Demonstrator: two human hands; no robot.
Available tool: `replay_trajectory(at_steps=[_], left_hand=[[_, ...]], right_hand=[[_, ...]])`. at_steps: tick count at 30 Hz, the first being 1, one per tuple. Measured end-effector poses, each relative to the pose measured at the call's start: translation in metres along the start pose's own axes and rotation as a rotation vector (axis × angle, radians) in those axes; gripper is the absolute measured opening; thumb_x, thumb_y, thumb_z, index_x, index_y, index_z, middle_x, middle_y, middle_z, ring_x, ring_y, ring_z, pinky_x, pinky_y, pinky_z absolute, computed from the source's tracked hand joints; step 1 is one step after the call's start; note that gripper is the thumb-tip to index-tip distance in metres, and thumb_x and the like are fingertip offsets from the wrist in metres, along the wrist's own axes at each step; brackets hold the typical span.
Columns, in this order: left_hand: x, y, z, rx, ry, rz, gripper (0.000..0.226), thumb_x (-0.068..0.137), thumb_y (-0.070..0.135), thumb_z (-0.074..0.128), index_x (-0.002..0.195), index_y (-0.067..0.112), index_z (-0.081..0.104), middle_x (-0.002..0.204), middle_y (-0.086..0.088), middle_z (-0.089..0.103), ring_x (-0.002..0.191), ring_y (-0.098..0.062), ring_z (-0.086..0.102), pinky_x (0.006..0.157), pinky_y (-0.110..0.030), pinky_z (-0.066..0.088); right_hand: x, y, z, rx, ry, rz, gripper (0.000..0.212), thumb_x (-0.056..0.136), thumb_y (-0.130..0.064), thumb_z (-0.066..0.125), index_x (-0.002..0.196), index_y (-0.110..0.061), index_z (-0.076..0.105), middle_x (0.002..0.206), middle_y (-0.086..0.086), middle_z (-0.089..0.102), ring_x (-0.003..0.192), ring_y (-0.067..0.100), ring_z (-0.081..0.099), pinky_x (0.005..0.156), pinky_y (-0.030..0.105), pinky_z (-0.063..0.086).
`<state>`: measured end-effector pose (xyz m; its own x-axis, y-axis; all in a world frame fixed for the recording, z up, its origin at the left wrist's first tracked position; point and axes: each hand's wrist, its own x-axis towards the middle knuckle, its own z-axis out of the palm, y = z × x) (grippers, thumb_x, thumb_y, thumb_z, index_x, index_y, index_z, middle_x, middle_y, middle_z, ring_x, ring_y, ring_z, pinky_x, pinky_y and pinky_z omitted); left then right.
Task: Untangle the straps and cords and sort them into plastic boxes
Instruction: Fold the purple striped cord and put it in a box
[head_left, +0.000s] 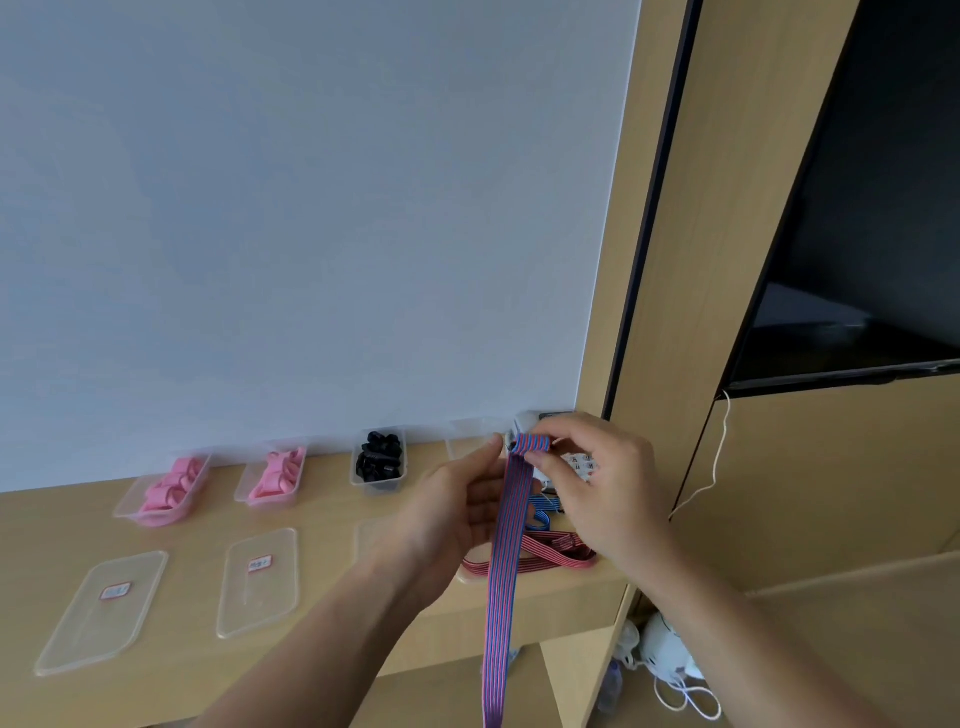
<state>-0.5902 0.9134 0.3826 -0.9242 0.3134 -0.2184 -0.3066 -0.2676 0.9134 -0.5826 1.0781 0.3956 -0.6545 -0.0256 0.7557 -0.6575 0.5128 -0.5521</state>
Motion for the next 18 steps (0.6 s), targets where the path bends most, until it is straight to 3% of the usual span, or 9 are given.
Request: replay_trajectory(at_steps=[5, 8, 11, 15, 18], left_hand=[[0.003, -0.002, -0.002, -0.021, 0.010, 0.069, 0.028, 0.095, 0.034, 0.065, 0.103, 0.014, 0.082, 0.104, -0.015, 0.078, 0.091, -0.025, 0.074, 0.084, -0.038, 0.059], [0.005, -0.004, -0.004, -0.021, -0.003, 0.105, 0.023, 0.096, 0.024, 0.065, 0.101, 0.008, 0.081, 0.093, -0.014, 0.074, 0.084, -0.025, 0.071, 0.081, -0.041, 0.055], [0.005, -0.004, -0.005, -0.018, -0.011, 0.135, 0.019, 0.096, 0.017, 0.066, 0.102, 0.005, 0.079, 0.089, -0.011, 0.073, 0.077, -0.021, 0.070, 0.075, -0.034, 0.053], [0.003, -0.002, -0.005, 0.040, 0.014, 0.194, 0.020, 0.098, 0.014, 0.064, 0.104, 0.002, 0.078, 0.092, -0.016, 0.075, 0.075, -0.020, 0.070, 0.073, -0.031, 0.054], [0.000, -0.002, -0.002, 0.105, 0.023, 0.251, 0.019, 0.099, 0.012, 0.063, 0.102, 0.007, 0.080, 0.101, -0.023, 0.077, 0.082, -0.024, 0.073, 0.075, -0.033, 0.057]], right_hand=[[-0.021, 0.008, 0.010, -0.143, -0.001, -0.240, 0.036, 0.069, 0.017, 0.061, 0.090, -0.008, 0.077, 0.100, -0.002, 0.072, 0.101, 0.015, 0.066, 0.089, 0.032, 0.054], [-0.028, 0.013, 0.012, -0.202, -0.018, -0.321, 0.029, 0.081, 0.014, 0.058, 0.096, -0.004, 0.076, 0.107, 0.004, 0.071, 0.108, 0.020, 0.065, 0.097, 0.034, 0.051], [-0.032, 0.014, 0.009, -0.212, -0.076, -0.365, 0.029, 0.084, 0.013, 0.057, 0.099, -0.002, 0.075, 0.112, 0.007, 0.069, 0.114, 0.022, 0.062, 0.099, 0.034, 0.049], [-0.030, 0.010, 0.004, -0.097, -0.030, -0.272, 0.017, 0.082, 0.001, 0.070, 0.094, -0.009, 0.076, 0.106, 0.000, 0.072, 0.106, 0.016, 0.065, 0.090, 0.033, 0.052], [-0.018, 0.004, 0.004, -0.095, 0.013, 0.022, 0.028, 0.080, -0.021, 0.082, 0.106, -0.020, 0.073, 0.096, -0.012, 0.068, 0.087, 0.003, 0.061, 0.074, 0.023, 0.050]])
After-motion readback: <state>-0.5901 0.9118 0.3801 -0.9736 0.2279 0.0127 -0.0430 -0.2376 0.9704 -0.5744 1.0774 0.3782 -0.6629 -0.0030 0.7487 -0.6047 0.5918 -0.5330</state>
